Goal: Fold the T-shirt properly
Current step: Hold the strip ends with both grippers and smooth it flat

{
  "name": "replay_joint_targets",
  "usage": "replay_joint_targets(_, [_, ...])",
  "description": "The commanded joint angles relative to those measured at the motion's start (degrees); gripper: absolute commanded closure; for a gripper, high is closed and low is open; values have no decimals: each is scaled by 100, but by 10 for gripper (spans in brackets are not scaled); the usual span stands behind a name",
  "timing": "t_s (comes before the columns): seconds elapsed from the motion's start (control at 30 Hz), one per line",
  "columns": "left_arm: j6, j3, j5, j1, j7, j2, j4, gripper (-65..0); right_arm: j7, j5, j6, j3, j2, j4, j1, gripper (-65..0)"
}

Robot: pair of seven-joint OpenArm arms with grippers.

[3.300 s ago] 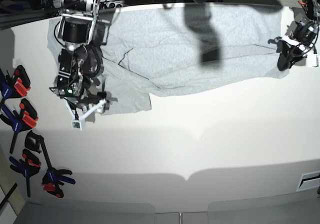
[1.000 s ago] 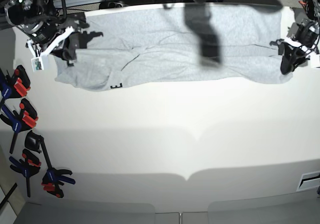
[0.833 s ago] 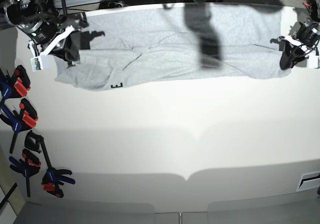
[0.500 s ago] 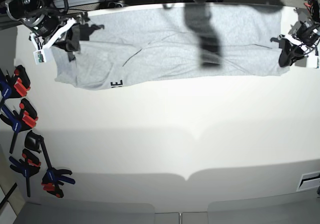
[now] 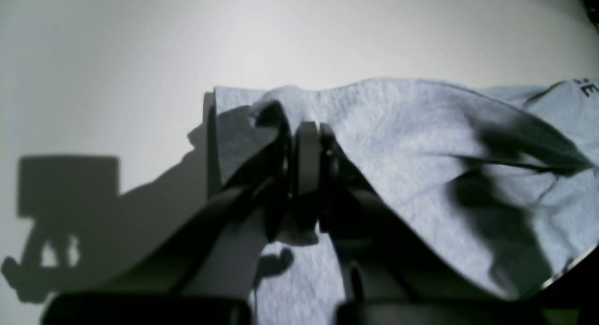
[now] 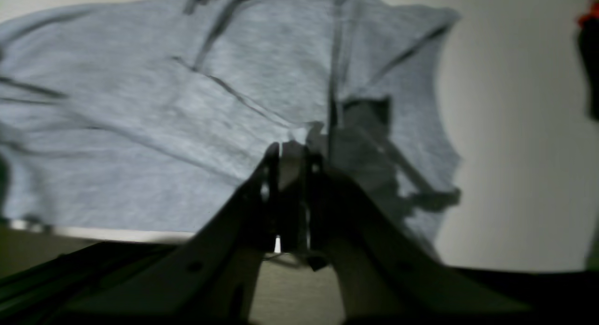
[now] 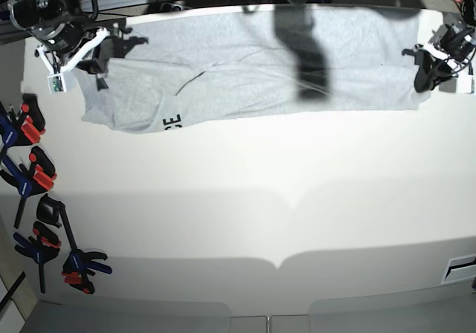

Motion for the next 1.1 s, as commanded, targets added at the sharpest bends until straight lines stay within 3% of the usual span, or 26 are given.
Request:
replay_joint_targets(0.0, [-54,-44,-116,-11,-155,-111,98,0,153,-59,-26,35,63,103,11,0])
replay_joint_targets(0.53, [-54,-44,-118,-13,-146,-111,98,0,22,-306,-223,37,61,103,11,0])
replay_joint_targets(0.8, [-54,-44,-1043,-13,807,-111,98,0,-35,-369,-267,37,61,103,-22,0])
replay_joint_targets(1.07, [-54,-44,-1038,-11,1067,-109,98,0,81,-905,-485,37,61,103,-52,0])
